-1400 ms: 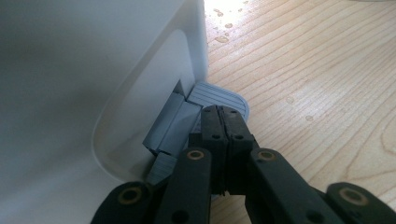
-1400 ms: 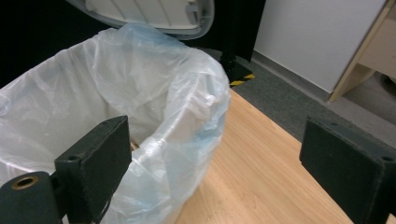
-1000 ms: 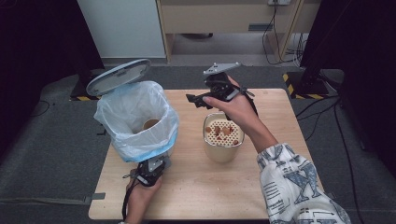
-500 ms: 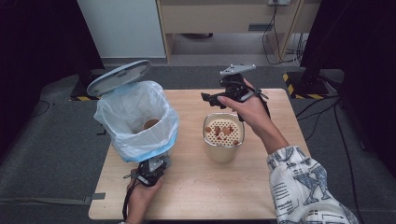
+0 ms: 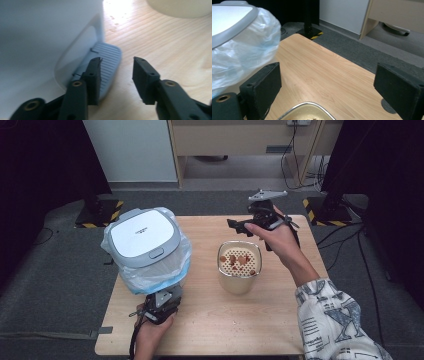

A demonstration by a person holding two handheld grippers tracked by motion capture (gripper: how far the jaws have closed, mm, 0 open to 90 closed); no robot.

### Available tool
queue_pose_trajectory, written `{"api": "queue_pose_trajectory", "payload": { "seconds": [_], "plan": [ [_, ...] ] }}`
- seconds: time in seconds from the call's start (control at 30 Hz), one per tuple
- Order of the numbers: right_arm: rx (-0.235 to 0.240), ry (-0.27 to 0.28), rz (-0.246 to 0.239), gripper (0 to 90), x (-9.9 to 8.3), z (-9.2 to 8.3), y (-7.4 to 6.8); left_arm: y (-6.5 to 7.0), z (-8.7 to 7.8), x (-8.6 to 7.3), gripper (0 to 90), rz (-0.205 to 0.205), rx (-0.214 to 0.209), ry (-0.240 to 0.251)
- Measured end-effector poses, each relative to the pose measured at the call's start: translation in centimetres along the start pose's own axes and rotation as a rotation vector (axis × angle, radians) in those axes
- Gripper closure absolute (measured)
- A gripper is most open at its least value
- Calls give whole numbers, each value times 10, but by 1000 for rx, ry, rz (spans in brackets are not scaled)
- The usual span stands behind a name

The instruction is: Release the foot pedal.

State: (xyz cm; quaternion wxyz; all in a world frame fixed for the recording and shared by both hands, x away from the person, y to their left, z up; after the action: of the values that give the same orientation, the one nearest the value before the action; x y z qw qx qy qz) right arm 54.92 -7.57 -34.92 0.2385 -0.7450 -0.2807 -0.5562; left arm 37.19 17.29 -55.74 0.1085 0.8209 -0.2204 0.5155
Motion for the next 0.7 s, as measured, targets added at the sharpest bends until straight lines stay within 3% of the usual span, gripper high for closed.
{"api": "queue_pose_trajectory", "payload": {
  "seconds": [0.33, 0.43, 0.7],
  "plan": [
    [-104, 13, 43, 70, -10, -25, 36, 24, -2, 1, 410, 30, -90, -20],
    [-160, 20, 64, 72, -17, -35, 50, 25, 0, 3, 354, 25, -104, -6],
    [-225, 26, 107, 65, -40, -57, 74, 24, 0, 5, 291, 14, -126, 7]
  ]
}}
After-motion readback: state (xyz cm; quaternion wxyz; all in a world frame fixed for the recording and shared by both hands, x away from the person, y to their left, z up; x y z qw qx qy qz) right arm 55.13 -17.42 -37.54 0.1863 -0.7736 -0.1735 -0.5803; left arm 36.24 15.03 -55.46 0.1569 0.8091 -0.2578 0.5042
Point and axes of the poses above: each handheld gripper's, and its own axes: z roughly forward along the jaws, x roughly out of its top, y roughly to its right, the point moved 8 cm from there along z, roughly forward along the jaws, and after that the axes turned 12 degrees about y, right-handed, at the moved point
